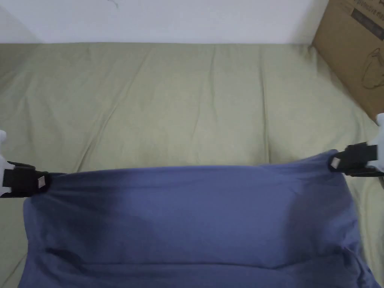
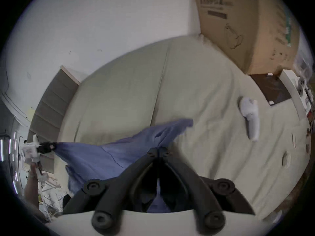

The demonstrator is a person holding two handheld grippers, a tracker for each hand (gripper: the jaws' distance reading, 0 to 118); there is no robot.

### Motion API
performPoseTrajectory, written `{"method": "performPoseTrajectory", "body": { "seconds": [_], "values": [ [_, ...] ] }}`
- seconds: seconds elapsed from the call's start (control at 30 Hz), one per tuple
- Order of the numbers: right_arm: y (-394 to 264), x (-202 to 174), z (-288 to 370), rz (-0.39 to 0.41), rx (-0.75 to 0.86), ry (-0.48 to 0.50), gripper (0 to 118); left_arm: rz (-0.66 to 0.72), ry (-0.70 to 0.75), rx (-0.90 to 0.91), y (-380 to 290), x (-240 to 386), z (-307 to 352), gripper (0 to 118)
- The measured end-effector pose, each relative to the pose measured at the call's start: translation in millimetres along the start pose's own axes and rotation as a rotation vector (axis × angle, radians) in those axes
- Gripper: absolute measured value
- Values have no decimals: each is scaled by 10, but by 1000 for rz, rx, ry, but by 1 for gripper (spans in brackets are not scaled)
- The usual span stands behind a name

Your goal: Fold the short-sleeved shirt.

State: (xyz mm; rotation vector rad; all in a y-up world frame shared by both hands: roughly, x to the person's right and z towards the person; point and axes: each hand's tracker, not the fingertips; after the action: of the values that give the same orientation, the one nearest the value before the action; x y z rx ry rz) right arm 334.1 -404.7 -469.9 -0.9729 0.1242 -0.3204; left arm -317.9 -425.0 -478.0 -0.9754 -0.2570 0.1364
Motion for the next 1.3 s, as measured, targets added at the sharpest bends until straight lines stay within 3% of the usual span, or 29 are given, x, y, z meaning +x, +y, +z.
{"method": "performPoseTrajectory", "body": {
  "seconds": [0.23, 0.33, 0.47, 0.53, 0.63, 0.67, 0.7, 0.73, 0.77, 0.8, 0.83, 0.97, 1.1, 1.13, 1.17, 1.2, 1.23, 1.27, 1.3],
  "values": [
    [-946, 258, 675, -58, -55, 12, 0, 5, -37, -20, -787, 36, 546, 2],
    [-1476, 385, 624, -120, -120, 36, 0, 26, 12, -93, -1225, 50, 459, 2],
    [-2025, 510, 355, -151, -211, -53, 0, 68, 23, -187, -1689, 49, 210, 2],
    [-2175, 536, 189, -136, -257, -65, 0, 61, 32, -225, -1839, 21, 66, 10],
    [-2212, 411, 70, -44, -259, -109, 0, 118, 33, -213, -1909, -32, -18, 18],
    [-2175, 342, 73, -5, -258, -136, 7, 161, 5, -197, -1874, -32, 14, 24],
    [-2131, 267, 89, 30, -250, -156, 21, 184, 0, -182, -1828, -20, 68, 31],
    [-2072, 240, 103, 61, -231, -184, 59, 180, 10, -171, -1776, 13, 114, 55],
    [-2010, 146, 138, 87, -220, -220, 92, 162, 51, -163, -1701, 87, 165, 87],
    [-1934, 37, 202, 112, -191, -231, 112, 132, 77, -128, -1617, 175, 249, 114],
    [-1855, -75, 286, 128, -134, -223, 117, 110, 78, -54, -1561, 233, 380, 116],
    [-1572, -517, 433, 111, 43, -222, 117, 94, 101, 151, -1221, 684, 695, 113],
    [-1475, -895, 303, 140, 84, -204, 116, -45, 152, 246, -1067, 1155, 634, 111],
    [-1488, -979, 250, 156, 92, -213, 108, -79, 184, 251, -1060, 1253, 581, 99],
    [-1497, -1030, 211, 172, 101, -206, 95, -101, 204, 239, -1057, 1349, 527, 77],
    [-1512, -1067, 183, 178, 106, -199, 65, -110, 198, 223, -1061, 1424, 465, 41],
    [-1516, -1097, 156, 178, 101, -207, 7, -111, 188, 212, -1060, 1419, 374, 0],
    [-1538, -1135, 113, 177, 92, -222, 0, -106, 181, 202, -1079, 1457, 312, 0],
    [-1568, -1140, 107, 173, 89, -222, 0, -88, 159, 190, -1088, 1482, 294, 0]
  ]
}}
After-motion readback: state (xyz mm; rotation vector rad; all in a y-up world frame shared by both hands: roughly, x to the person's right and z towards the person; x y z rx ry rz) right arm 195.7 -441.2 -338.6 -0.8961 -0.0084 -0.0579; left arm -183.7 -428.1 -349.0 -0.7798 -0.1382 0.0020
